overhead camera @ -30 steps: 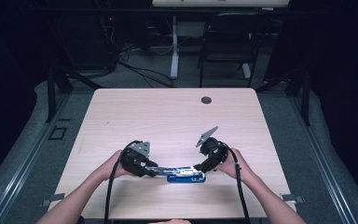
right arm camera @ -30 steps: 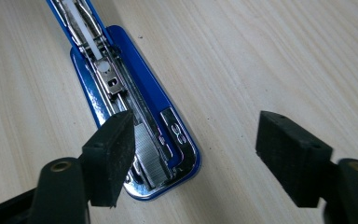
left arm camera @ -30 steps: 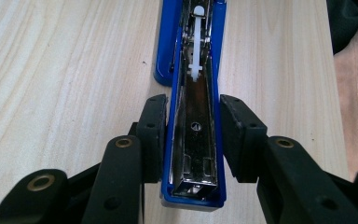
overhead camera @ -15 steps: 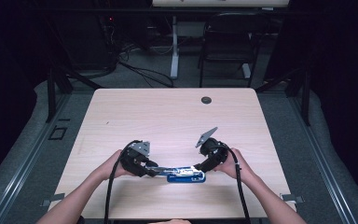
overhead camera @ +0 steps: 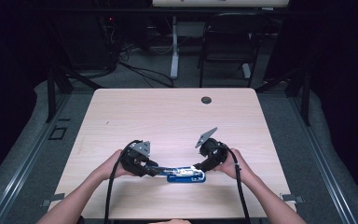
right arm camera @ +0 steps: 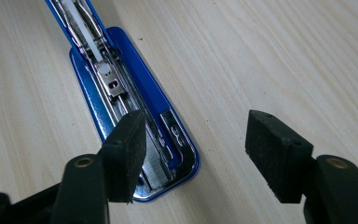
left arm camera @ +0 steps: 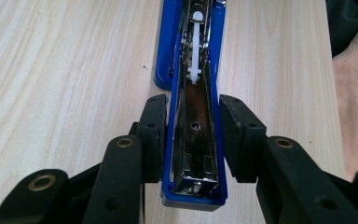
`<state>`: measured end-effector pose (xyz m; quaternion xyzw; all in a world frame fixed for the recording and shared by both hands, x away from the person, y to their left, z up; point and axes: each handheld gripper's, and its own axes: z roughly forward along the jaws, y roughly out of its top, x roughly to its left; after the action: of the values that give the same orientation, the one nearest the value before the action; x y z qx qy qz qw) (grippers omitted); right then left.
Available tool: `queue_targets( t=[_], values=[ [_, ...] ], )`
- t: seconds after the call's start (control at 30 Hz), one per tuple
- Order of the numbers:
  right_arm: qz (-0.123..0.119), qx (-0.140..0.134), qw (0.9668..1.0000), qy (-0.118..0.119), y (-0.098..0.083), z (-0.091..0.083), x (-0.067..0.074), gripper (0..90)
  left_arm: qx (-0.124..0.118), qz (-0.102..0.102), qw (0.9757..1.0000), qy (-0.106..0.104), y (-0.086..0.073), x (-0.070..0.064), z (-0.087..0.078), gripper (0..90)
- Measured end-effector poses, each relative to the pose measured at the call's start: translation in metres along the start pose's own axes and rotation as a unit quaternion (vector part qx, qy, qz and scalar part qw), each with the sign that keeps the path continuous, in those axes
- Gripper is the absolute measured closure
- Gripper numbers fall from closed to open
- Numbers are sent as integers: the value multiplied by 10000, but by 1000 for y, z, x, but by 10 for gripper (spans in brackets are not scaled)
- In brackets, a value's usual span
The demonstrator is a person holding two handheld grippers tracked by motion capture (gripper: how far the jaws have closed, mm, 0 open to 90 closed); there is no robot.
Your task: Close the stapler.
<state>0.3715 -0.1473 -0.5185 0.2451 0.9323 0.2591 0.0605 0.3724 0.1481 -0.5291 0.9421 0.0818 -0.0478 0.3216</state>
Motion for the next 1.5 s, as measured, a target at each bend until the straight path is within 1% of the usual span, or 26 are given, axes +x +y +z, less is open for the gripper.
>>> queue_targets(
  t=[0.07,0.1,0.13,0.17,0.2,0.3,0.33,0.4,0.47,0.67,0.7,0.73,0.77,0.8,0.87,0.9,0.93,1.07,1.1,1.27,1.33,1.37,1.4,1.43,1.47,1.5],
  values=[
    [-48,17,10000,0,2,-2,1,417,15,2,10000,6,1,-1,0,637],
    [-48,17,10000,0,2,-2,1,417,12,6,10000,15,1,-1,-1,637],
    [-18,-69,10000,3,2,-1,3,423,22,9,10000,17,2,-1,-1,637],
    [-81,-38,10000,-14,3,-2,3,428,33,19,10000,22,2,-1,-1,637],
    [-56,-80,10000,9,3,-2,4,430,34,14,10000,22,2,-1,-1,637],
    [-131,-75,9999,28,5,-2,6,433,101,28,9999,62,5,-3,-2,638],
    [-95,-108,9999,45,5,-1,8,433,126,23,9999,67,7,-3,-2,638],
    [-139,-126,9998,52,7,0,9,437,159,27,9998,98,8,-4,-2,638],
    [-210,-120,9997,52,8,0,9,443,145,18,9998,105,9,-4,-2,638],
    [-225,-160,9996,77,10,0,13,463,121,18,9999,113,10,-5,-3,639],
    [-215,-225,9995,78,10,1,14,468,135,28,9998,112,11,-5,-4,639],
    [-251,-210,9994,77,11,1,14,475,150,32,9998,126,11,-5,-4,639],
    [-208,-285,9993,90,11,2,15,481,134,31,9998,122,12,-5,-4,639],
    [-221,-271,9993,111,12,2,16,489,130,38,9998,120,13,-6,-5,640],
    [-255,-255,9993,114,14,1,18,518,111,36,9998,144,14,-7,-5,640],
    [-250,-311,9991,122,15,1,20,546,106,50,9998,151,15,-7,-5,640],
    [-274,-376,9988,142,16,1,21,600,97,51,9998,156,15,-7,-5,641],
    [-306,-599,9974,242,20,0,27,718,118,64,9997,181,16,-7,-6,641],
    [-394,-595,9970,296,22,0,29,737,115,61,9998,180,16,-7,-6,641],
    [-508,-713,9955,364,32,8,39,802,126,75,9997,186,16,-8,-6,641],
    [-600,-672,9952,388,36,11,42,830,124,76,9997,194,16,-8,-6,640],
    [-566,-725,9949,406,37,14,45,842,123,81,9997,199,17,-8,-6,640],
    [-617,-664,9950,430,38,14,45,853,121,79,9997,201,17,-8,-6,640],
    [-571,-720,9946,477,38,16,46,862,120,79,9997,196,17,-8,-6,639],
    [-609,-668,9947,494,38,17,47,870,121,81,9997,196,17,-8,-6,639],
    [-566,-707,9945,535,38,19,49,877,120,84,9997,200,17,-8,-6,639]
  ],
)
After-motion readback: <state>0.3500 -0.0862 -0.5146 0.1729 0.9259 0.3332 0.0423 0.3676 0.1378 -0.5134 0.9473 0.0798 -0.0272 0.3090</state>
